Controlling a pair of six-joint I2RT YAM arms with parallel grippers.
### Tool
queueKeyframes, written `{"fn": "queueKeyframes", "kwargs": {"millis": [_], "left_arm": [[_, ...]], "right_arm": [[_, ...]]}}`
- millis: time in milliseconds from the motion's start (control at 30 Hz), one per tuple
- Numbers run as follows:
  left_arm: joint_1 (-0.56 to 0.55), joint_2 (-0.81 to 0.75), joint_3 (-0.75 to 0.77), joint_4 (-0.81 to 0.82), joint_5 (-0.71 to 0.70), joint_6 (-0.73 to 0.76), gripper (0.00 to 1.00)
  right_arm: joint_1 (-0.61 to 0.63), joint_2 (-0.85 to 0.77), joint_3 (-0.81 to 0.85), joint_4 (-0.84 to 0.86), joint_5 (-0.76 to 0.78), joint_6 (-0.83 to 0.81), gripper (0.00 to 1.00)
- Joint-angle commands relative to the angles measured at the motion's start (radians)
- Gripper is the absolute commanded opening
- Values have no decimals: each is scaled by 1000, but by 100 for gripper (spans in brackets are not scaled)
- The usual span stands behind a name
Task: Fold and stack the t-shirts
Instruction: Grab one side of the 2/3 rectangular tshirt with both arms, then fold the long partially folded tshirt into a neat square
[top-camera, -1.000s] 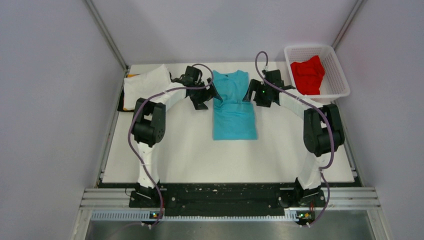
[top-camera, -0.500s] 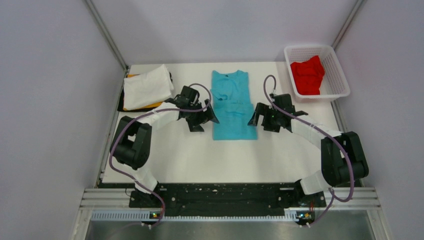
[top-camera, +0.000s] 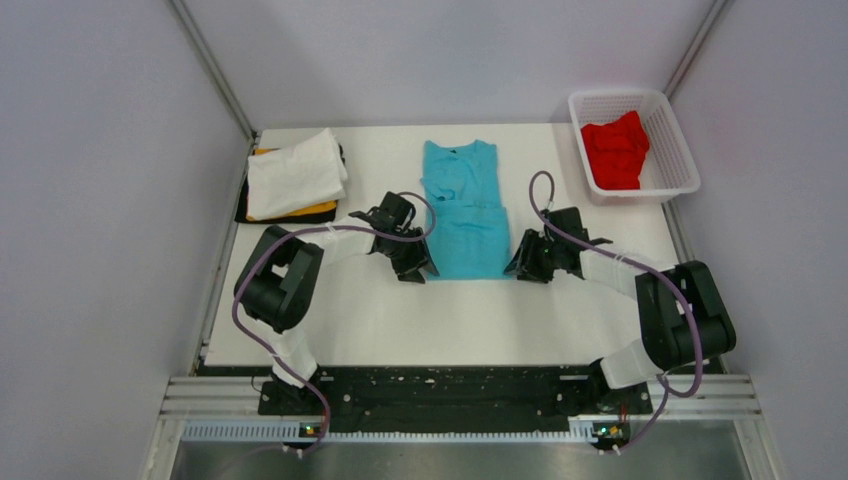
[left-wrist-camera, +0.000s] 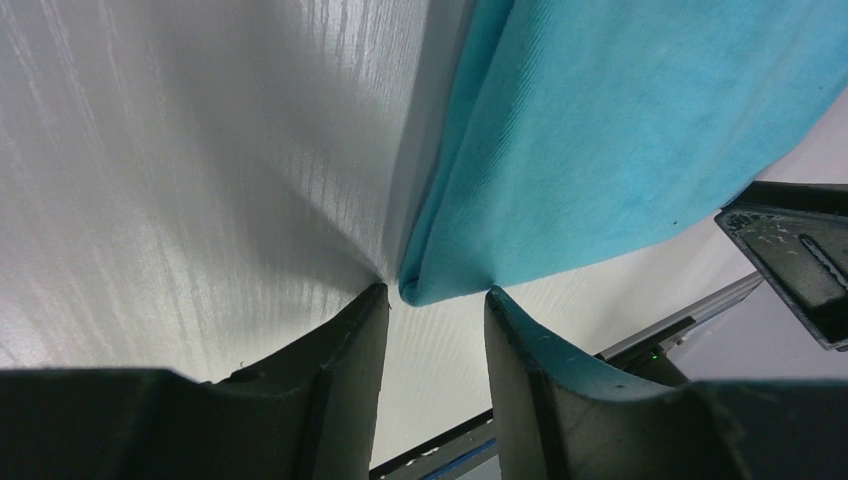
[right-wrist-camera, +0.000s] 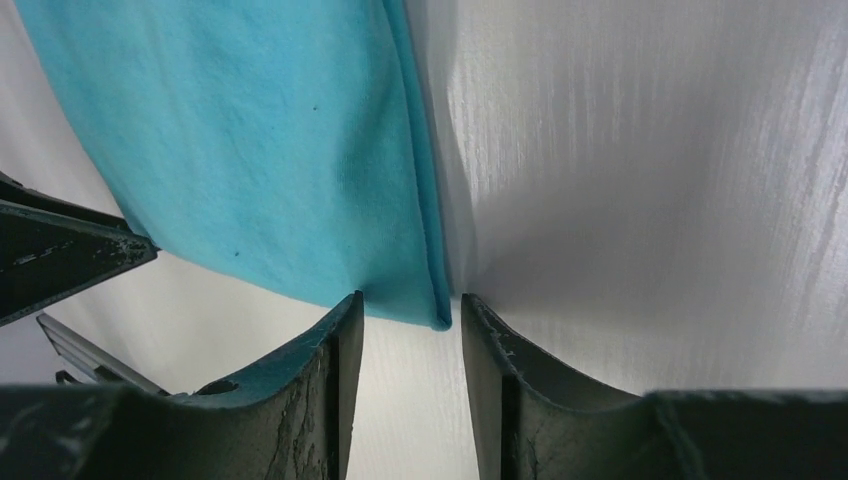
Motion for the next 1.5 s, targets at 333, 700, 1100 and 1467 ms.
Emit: {"fn": "queueKeyframes", "kwargs": {"millis": [333, 700, 1100, 1467], "left_arm": [[-30, -42, -93, 139, -83, -29, 0], [-160, -413, -301, -61, -88, -73, 0], [-46, -483, -34, -41, -51, 33, 0], [73, -151, 374, -15, -120, 149, 0]], "right_arm": [[-3, 3, -18, -36, -104, -55, 0], [2, -261, -54, -463, -295, -114, 0], [-20, -306, 234, -431, -310, -69, 0], [-68, -41, 479, -127, -264, 14, 0]]}}
